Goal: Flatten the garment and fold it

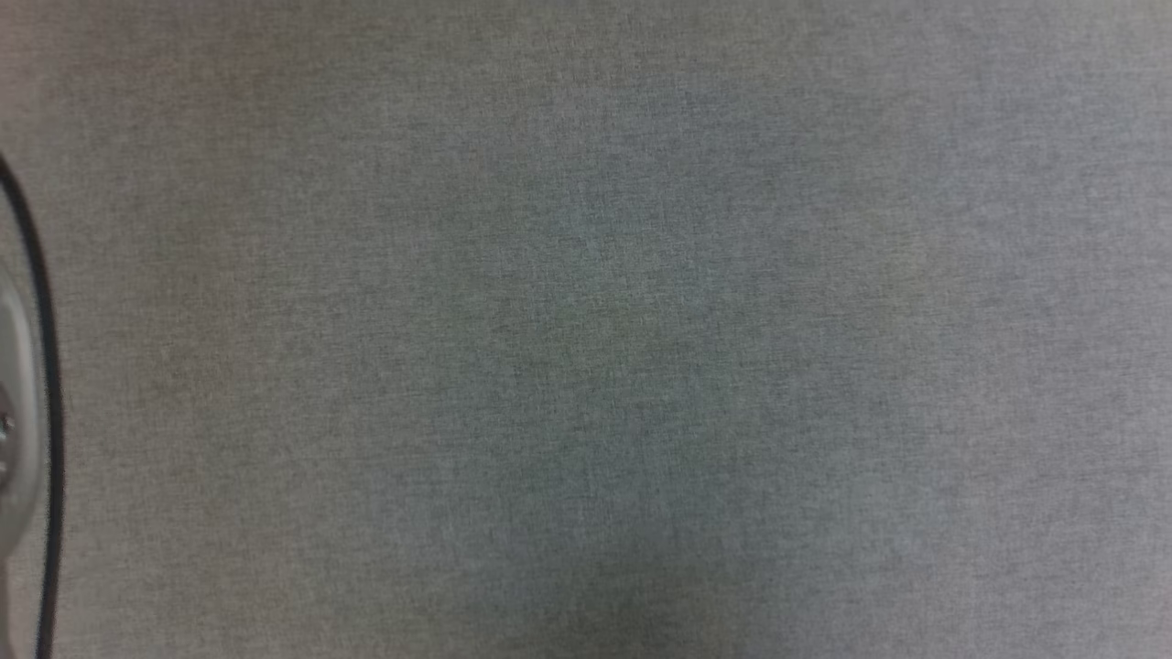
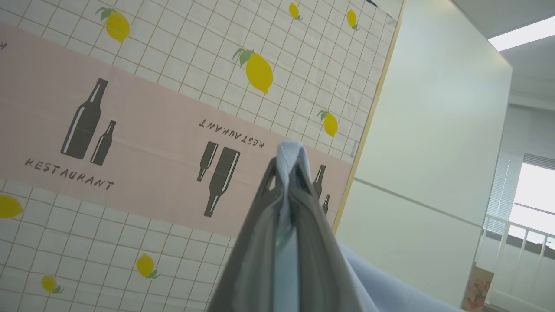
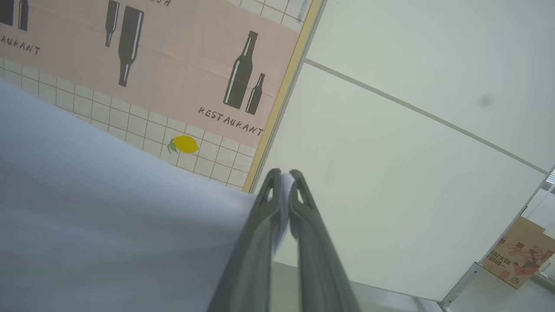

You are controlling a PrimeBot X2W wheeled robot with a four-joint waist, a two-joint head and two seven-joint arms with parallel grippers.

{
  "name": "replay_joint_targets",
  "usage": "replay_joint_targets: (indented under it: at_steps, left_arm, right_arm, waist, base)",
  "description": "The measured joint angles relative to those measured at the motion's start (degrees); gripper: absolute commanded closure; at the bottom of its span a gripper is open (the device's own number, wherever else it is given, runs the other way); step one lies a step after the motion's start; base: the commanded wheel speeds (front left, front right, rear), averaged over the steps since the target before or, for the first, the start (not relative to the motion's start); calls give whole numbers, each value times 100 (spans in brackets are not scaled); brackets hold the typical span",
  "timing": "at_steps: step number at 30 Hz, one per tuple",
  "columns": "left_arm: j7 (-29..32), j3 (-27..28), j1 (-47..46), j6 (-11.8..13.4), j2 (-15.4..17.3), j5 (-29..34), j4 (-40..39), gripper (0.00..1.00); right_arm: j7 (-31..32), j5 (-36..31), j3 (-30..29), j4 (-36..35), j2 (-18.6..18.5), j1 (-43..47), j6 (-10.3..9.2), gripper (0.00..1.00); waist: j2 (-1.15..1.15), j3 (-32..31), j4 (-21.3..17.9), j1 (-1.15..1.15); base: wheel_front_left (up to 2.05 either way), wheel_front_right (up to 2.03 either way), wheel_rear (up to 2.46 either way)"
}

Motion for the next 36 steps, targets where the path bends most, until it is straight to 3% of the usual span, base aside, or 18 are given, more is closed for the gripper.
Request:
replay_joint_targets:
  at_steps: [8, 15, 22, 28, 36]
  left_arm:
    - [220, -408, 1784, -499, 287, -9, 638, 100]
    - [626, -845, 3810, -639, 658, -281, 532, 100]
    - [1266, -1401, 6033, -646, 880, -695, -325, 100]
    - [1880, -1664, 7816, -631, 1269, -1005, -1141, 100]
    - [2309, -1758, 9579, -165, 1523, -1273, -2257, 100]
  right_arm:
    - [-160, 583, 697, 268, -122, 1473, 0, 100]
    - [-9, 1329, 1189, -142, -352, 3225, 0, 100]
    - [456, 1773, 990, -1013, -573, 5392, 0, 100]
    - [708, 1675, 456, -1700, -505, 7007, 0, 100]
    - [1099, 1361, 112, -2191, -408, 8384, 0, 100]
  waist:
    - [0, -89, 77, 1]
    - [0, -586, 188, 0]
    - [0, -1230, 336, -2]
    - [0, -1765, 464, -2]
    - [0, -2269, 614, -2]
  base:
    - [0, 0, 0]
    - [0, 0, 0]
    - [0, 0, 0]
    - [0, 0, 0]
    - [0, 0, 0]
